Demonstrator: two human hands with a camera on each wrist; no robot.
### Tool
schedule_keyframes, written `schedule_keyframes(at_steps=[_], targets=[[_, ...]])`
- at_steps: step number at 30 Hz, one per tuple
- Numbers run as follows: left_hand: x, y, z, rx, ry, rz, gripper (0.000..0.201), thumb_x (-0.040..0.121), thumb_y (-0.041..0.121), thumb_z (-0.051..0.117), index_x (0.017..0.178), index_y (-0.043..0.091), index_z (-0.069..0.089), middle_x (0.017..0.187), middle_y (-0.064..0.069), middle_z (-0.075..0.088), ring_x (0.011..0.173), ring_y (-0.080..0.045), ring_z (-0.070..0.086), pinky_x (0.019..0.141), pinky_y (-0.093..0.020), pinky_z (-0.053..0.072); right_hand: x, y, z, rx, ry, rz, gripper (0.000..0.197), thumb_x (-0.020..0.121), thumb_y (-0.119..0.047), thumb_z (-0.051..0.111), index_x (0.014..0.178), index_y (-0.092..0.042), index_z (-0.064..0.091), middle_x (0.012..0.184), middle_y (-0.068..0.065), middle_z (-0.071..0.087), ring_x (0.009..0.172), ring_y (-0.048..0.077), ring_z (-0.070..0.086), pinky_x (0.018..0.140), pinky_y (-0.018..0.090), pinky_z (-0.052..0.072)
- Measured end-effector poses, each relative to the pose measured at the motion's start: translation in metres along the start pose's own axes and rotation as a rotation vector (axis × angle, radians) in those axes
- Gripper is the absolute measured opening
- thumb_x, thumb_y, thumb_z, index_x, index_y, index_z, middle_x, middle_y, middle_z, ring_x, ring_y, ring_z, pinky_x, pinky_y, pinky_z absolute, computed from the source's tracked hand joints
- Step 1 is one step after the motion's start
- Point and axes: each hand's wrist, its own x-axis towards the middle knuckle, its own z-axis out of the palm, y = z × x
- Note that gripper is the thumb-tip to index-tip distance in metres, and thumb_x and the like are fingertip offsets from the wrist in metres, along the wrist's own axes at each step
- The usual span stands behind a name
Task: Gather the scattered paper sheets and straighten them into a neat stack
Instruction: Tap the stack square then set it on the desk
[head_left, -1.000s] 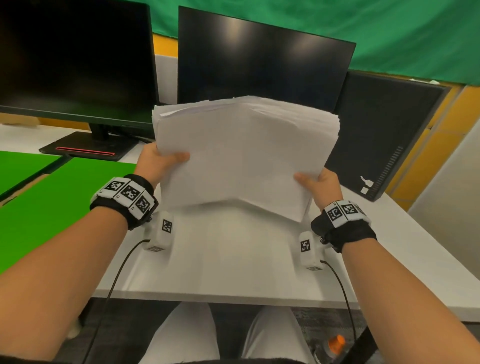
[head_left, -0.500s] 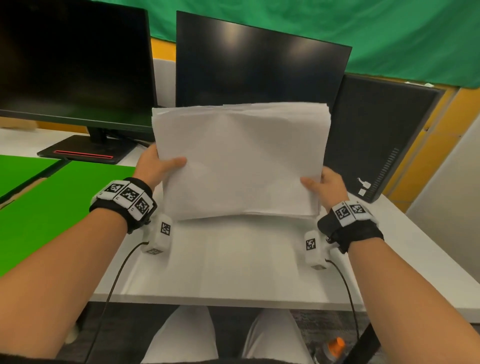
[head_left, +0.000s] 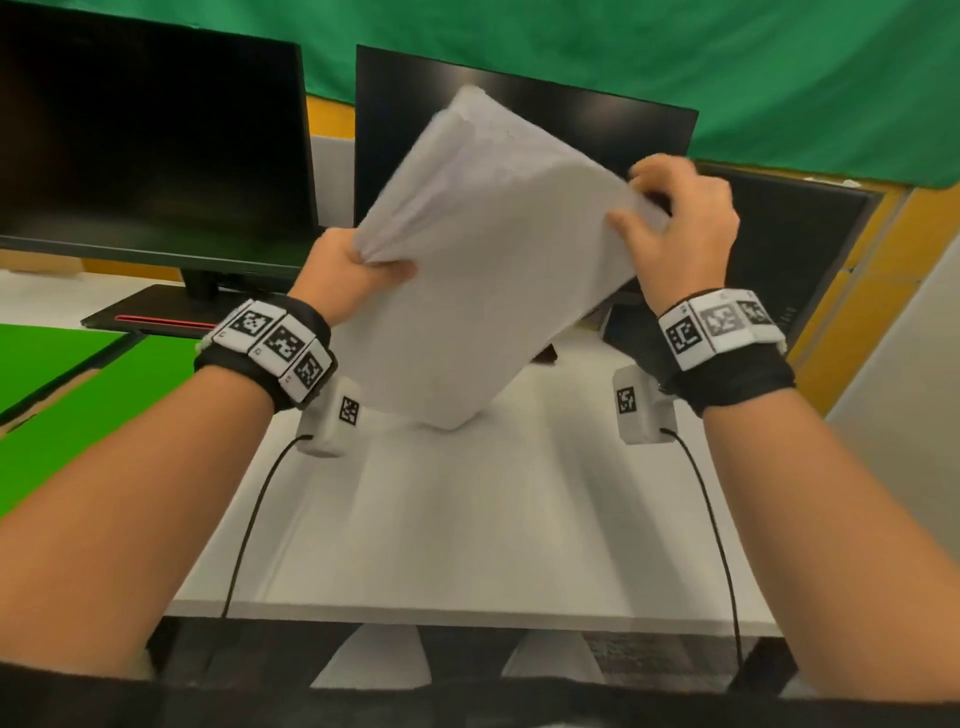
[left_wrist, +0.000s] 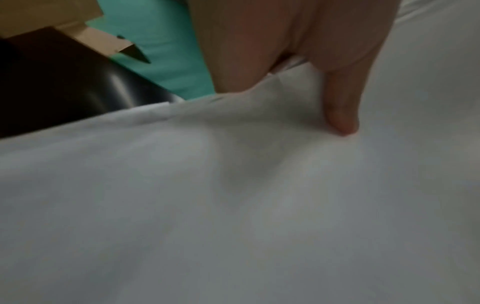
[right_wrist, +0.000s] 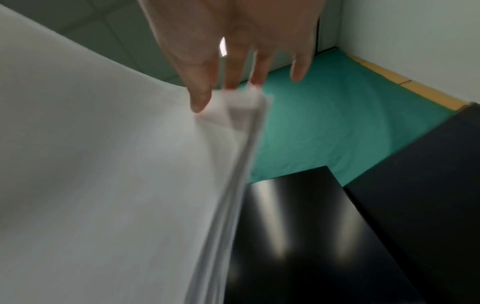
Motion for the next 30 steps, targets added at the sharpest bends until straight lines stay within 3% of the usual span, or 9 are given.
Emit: schedule_keyframes(at_steps=[2, 4, 7, 10, 13, 16, 18, 24, 30], targets=[[-0.005, -0.008, 0.000, -0.183, 0.033, -0.059, 0.029, 0.069, 0.014, 0.076, 0.097, 0.008, 0.069, 0.097, -0.016, 0.068, 0.093, -0.029, 0.065, 0.092, -0.047, 0.053, -0.009, 0.002, 0.009, 0.216, 0.040, 0.214, 0.082, 0.070, -0.035, 0.074, 0.140, -0.021, 0.033, 0.135, 0.004, 0.048, 0.123, 0.022, 0.045, 0.102, 0.039, 0.038], [-0.012, -0.012, 0.006, -0.352, 0.003, -0.104, 0.026, 0.069, 0.008, 0.075, 0.093, 0.016, 0.069, 0.096, -0.008, 0.070, 0.094, -0.028, 0.067, 0.095, -0.048, 0.053, -0.020, 0.000, 0.023, 0.611, -0.113, 0.424, 0.101, 0.068, -0.036, 0.079, 0.147, -0.019, 0.018, 0.135, 0.007, 0.047, 0.120, 0.022, 0.051, 0.099, 0.037, 0.046], [-0.018, -0.016, 0.018, -0.486, -0.046, -0.142, 0.040, 0.064, 0.010, 0.075, 0.103, 0.017, 0.067, 0.106, -0.006, 0.069, 0.103, -0.028, 0.066, 0.096, -0.047, 0.052, -0.032, -0.005, 0.036, 0.943, -0.263, 0.584, 0.067, 0.067, -0.037, 0.076, 0.124, -0.014, 0.050, 0.103, -0.004, 0.066, 0.084, 0.003, 0.068, 0.071, 0.019, 0.056], [-0.020, -0.019, 0.016, -0.449, -0.093, -0.158, 0.069, 0.057, 0.019, 0.081, 0.122, 0.011, 0.060, 0.120, -0.009, 0.066, 0.113, -0.028, 0.063, 0.097, -0.047, 0.051, -0.037, 0.000, 0.040, 0.913, -0.254, 0.565, 0.034, 0.079, -0.021, 0.072, 0.110, -0.014, 0.060, 0.100, -0.001, 0.069, 0.086, 0.010, 0.070, 0.076, 0.027, 0.056], [-0.019, -0.015, 0.007, -0.384, -0.145, -0.138, 0.089, 0.052, 0.033, 0.080, 0.133, 0.015, 0.048, 0.125, -0.002, 0.062, 0.116, -0.023, 0.060, 0.092, -0.041, 0.054, -0.036, 0.005, 0.040, 0.869, -0.237, 0.535, 0.055, 0.071, -0.028, 0.078, 0.118, -0.011, 0.055, 0.117, 0.007, 0.065, 0.105, 0.022, 0.064, 0.091, 0.042, 0.054], [-0.014, -0.002, 0.004, -0.358, -0.133, -0.096, 0.090, 0.052, 0.041, 0.076, 0.132, 0.017, 0.043, 0.125, 0.001, 0.059, 0.117, -0.021, 0.059, 0.092, -0.041, 0.053, -0.028, -0.001, 0.037, 0.895, -0.217, 0.520, 0.076, 0.059, -0.040, 0.083, 0.122, -0.014, 0.050, 0.123, 0.007, 0.061, 0.109, 0.022, 0.062, 0.093, 0.044, 0.053], [-0.011, 0.007, 0.004, -0.333, -0.105, -0.070, 0.090, 0.054, 0.043, 0.076, 0.133, 0.015, 0.043, 0.129, -0.003, 0.058, 0.118, -0.022, 0.059, 0.095, -0.045, 0.052, -0.021, -0.006, 0.036, 0.913, -0.192, 0.516, 0.081, 0.055, -0.042, 0.085, 0.122, -0.017, 0.048, 0.123, 0.005, 0.060, 0.111, 0.021, 0.061, 0.092, 0.042, 0.053], [-0.006, 0.016, 0.008, -0.245, -0.050, -0.024, 0.095, 0.055, 0.052, 0.075, 0.136, 0.016, 0.041, 0.131, -0.004, 0.058, 0.117, -0.020, 0.060, 0.097, -0.046, 0.052, -0.021, -0.008, 0.035, 0.860, -0.095, 0.530, 0.035, 0.074, -0.022, 0.076, 0.103, -0.018, 0.056, 0.091, -0.010, 0.063, 0.085, 0.005, 0.063, 0.070, 0.014, 0.055], [-0.007, 0.019, 0.008, -0.293, -0.078, -0.021, 0.085, 0.059, 0.052, 0.071, 0.132, 0.016, 0.048, 0.127, -0.005, 0.062, 0.112, -0.020, 0.063, 0.095, -0.041, 0.054, -0.036, -0.003, 0.037, 0.869, -0.138, 0.560, 0.025, 0.082, -0.031, 0.067, 0.100, -0.015, 0.060, 0.086, -0.012, 0.064, 0.079, 0.002, 0.062, 0.060, 0.008, 0.052]])
